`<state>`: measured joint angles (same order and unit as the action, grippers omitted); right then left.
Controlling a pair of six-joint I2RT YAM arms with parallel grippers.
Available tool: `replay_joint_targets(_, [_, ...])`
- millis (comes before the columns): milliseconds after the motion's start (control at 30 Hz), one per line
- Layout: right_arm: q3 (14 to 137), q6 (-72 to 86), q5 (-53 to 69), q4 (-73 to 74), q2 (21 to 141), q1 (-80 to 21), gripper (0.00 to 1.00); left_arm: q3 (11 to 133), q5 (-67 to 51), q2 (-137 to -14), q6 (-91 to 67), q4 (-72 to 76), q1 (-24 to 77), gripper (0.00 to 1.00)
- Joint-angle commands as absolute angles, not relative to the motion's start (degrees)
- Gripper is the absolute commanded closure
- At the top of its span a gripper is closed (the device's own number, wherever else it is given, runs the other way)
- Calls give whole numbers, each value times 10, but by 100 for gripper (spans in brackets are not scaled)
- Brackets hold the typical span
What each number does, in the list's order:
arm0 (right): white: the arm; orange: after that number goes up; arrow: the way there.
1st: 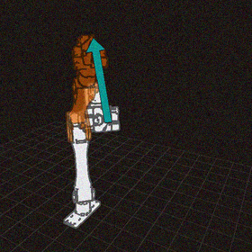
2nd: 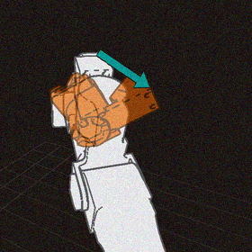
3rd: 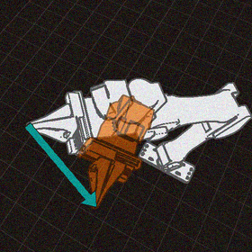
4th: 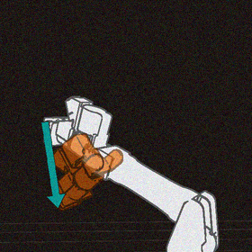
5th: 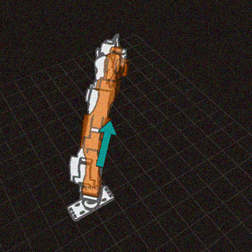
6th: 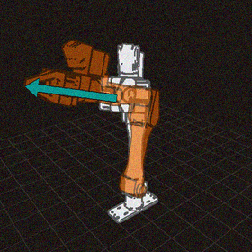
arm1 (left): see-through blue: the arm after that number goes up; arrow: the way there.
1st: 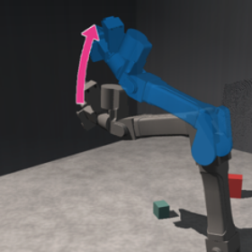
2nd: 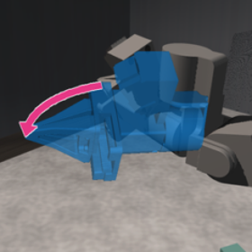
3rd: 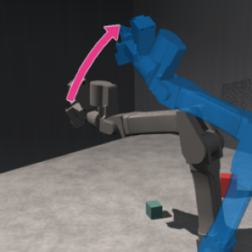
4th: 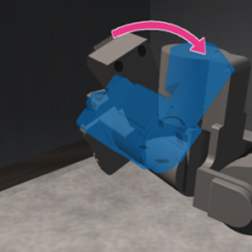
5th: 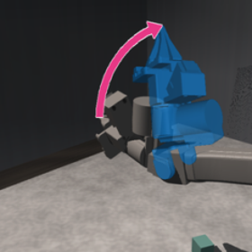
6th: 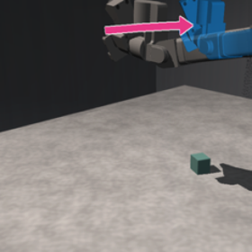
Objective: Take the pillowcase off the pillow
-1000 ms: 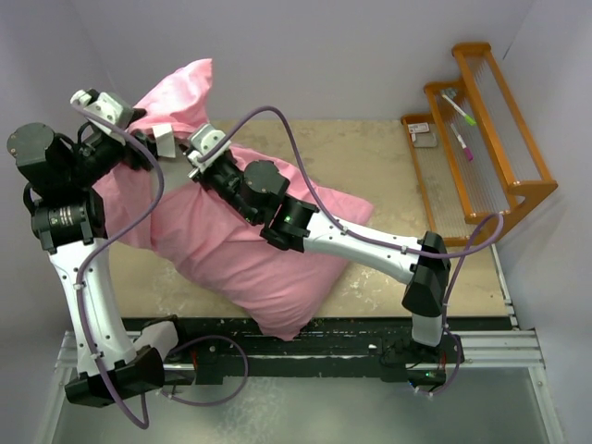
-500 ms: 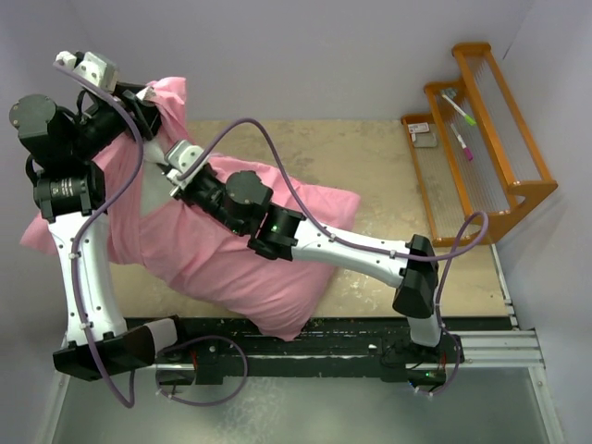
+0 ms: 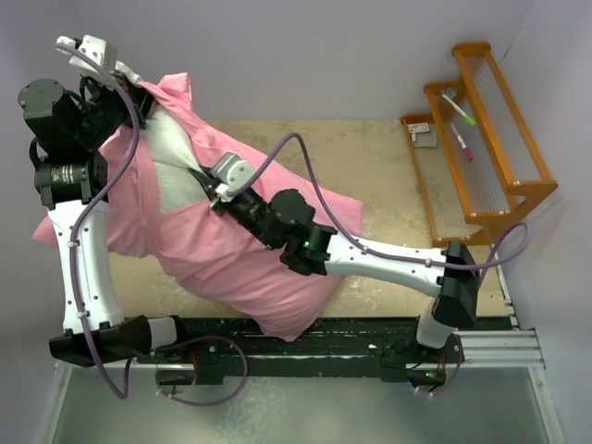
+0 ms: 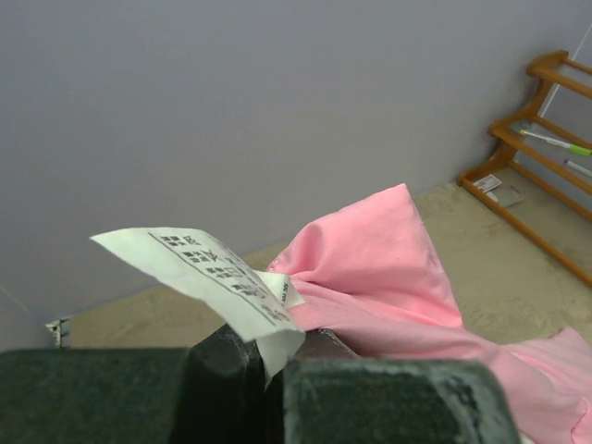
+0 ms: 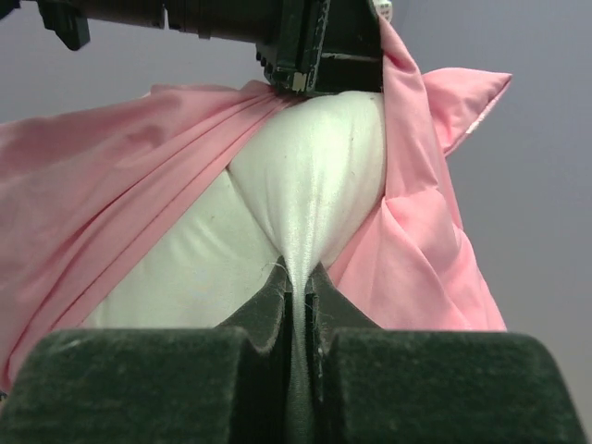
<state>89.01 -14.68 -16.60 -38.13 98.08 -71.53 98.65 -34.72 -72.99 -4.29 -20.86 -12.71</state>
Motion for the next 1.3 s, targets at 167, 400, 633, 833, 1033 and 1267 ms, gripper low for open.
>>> replay_joint_targets(167, [887, -127, -83, -398, 921, -787, 100, 1088, -295, -797, -137, -204, -137, 94])
replay_joint_targets(400, [1000, -178, -45, -310, 1010, -851, 100, 1101, -339, -813, -136, -257, -110, 82])
replay_joint_targets(633, [939, -193, -72, -335, 980, -871, 100, 1098, -285, -836, -106, -282, -108, 82])
replay_joint_targets(833, [869, -205, -110, -366, 929, -881, 100, 1112, -278, -859, -119, -297, -108, 77])
replay_joint_targets(1033, [736, -194, -212, -577, 788, -826, 100, 1107, -243, -874, -88, -333, -115, 86])
replay_joint_targets(1267, [695, -191, -262, -723, 689, -754, 100, 1093, -265, -879, -66, -363, -120, 79])
